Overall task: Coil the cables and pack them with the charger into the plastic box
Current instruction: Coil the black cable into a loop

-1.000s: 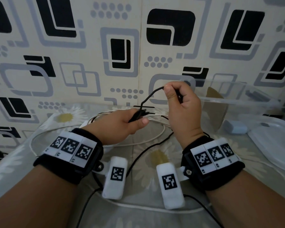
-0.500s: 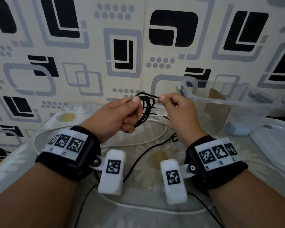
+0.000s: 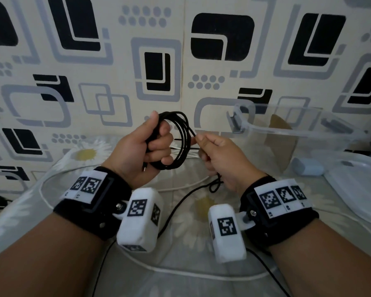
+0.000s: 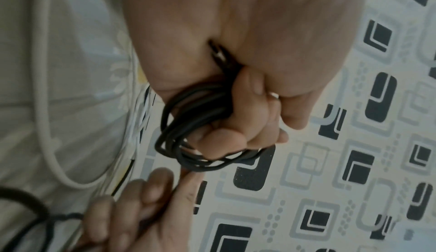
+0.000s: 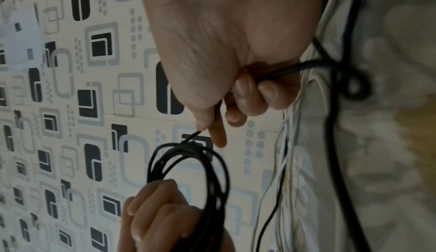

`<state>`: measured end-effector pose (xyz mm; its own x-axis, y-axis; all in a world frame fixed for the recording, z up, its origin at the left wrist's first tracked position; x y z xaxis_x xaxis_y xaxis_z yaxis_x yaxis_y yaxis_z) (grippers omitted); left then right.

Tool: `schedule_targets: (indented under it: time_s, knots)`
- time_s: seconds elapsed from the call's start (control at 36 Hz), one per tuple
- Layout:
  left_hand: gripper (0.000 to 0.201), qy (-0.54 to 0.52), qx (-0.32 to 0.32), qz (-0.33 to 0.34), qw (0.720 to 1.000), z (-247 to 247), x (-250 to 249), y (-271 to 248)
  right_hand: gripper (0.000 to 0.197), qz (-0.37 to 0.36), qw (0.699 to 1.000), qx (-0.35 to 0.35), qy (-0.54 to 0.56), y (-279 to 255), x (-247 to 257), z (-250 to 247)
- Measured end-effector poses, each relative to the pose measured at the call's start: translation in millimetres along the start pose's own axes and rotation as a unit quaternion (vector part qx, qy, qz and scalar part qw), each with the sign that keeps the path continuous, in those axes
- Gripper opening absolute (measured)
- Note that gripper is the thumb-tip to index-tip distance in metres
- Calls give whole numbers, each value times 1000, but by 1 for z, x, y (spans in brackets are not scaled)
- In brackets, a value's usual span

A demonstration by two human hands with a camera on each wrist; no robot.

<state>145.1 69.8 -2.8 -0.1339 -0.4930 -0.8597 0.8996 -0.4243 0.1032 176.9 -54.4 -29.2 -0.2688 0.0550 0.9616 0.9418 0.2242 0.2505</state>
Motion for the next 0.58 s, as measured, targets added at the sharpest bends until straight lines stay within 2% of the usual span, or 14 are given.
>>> schedule_targets:
  time_s: [0.17, 0.22, 0.33, 0.47, 0.58]
  knots:
    - [38, -70, -13, 15, 997, -5, -9, -2, 11, 45, 999, 8, 23, -2, -13, 9]
    - [37, -80, -8, 16, 997, -5, -9, -2, 13, 54, 998, 11, 26, -1, -14, 11]
    - [36, -93, -19, 32, 995, -9, -14, -1, 17, 34, 999, 24, -9, 0, -10, 13]
    - [35, -97, -65, 60, 991, -22, -19, -1, 15, 4, 997, 64, -32, -4, -5, 23]
    - [33, -119, -109, 76, 984, -35, -24, -3, 18, 9, 996, 73, -60, -6, -9, 26]
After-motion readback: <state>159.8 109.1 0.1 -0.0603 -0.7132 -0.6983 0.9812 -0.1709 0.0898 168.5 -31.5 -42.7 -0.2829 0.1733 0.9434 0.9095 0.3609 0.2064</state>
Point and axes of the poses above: each hand's wrist, its own y-axis towards the middle knuckle, its own z-axis out of the palm, x = y × z, the point moved 9 cm from there along y, towards the middle knuckle, and after that the axes turned 6 degrees about -z, right-handed, at the moved point
